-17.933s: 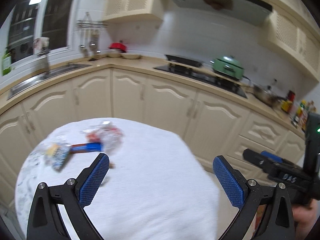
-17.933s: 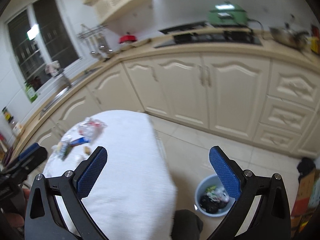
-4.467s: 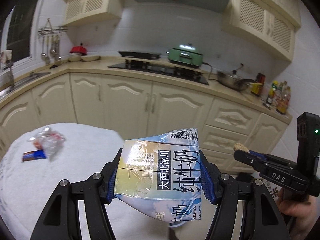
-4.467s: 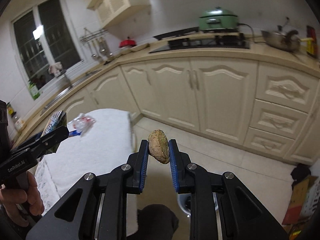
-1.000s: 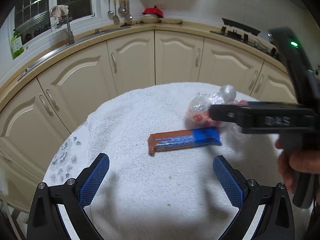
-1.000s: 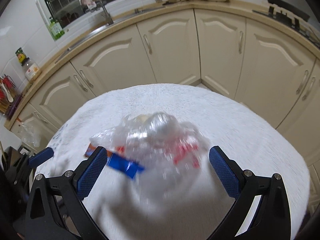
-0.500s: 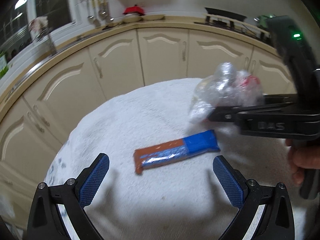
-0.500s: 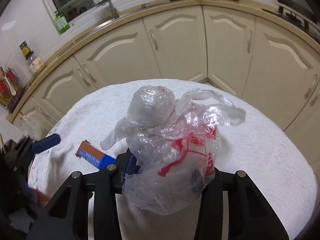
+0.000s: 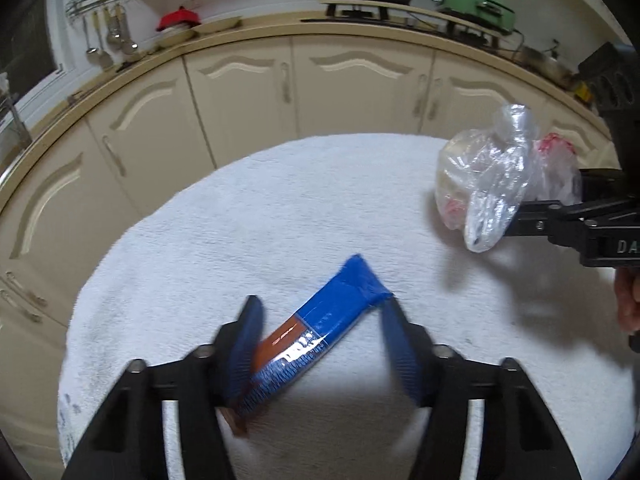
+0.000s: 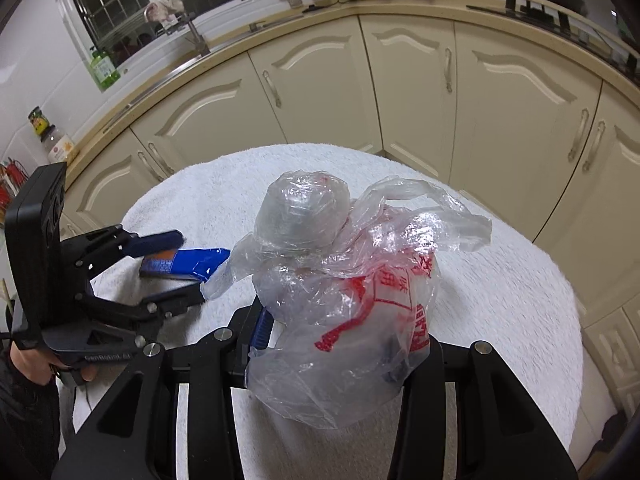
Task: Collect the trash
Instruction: 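Grasp the clear plastic bag with the right tool while the left tool grasps the blue snack bar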
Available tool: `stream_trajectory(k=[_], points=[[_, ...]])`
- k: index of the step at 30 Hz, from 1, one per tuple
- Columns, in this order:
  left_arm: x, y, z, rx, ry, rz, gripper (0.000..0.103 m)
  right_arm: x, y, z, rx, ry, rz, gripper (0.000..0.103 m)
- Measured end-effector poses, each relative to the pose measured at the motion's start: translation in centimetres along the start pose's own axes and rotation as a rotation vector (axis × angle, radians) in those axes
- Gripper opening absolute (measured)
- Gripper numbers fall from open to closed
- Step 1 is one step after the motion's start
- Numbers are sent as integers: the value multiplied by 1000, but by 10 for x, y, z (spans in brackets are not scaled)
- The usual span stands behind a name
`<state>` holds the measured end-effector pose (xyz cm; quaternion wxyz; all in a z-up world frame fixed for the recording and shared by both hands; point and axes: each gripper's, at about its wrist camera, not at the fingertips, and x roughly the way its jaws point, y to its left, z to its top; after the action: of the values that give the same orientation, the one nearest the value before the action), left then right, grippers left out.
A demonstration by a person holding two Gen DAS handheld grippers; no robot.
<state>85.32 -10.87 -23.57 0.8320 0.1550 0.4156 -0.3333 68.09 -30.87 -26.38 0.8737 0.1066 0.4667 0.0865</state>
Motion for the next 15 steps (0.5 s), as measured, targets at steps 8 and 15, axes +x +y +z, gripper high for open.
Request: stream_trajectory(k=[8,15], points=[[6,-17,-10,-4,-1,26,15,-14,-3,-10,23,-15,12,42],[-3,-33,-29,-75,-17,35,15,-41,-9,-26,50,-42,22,42]])
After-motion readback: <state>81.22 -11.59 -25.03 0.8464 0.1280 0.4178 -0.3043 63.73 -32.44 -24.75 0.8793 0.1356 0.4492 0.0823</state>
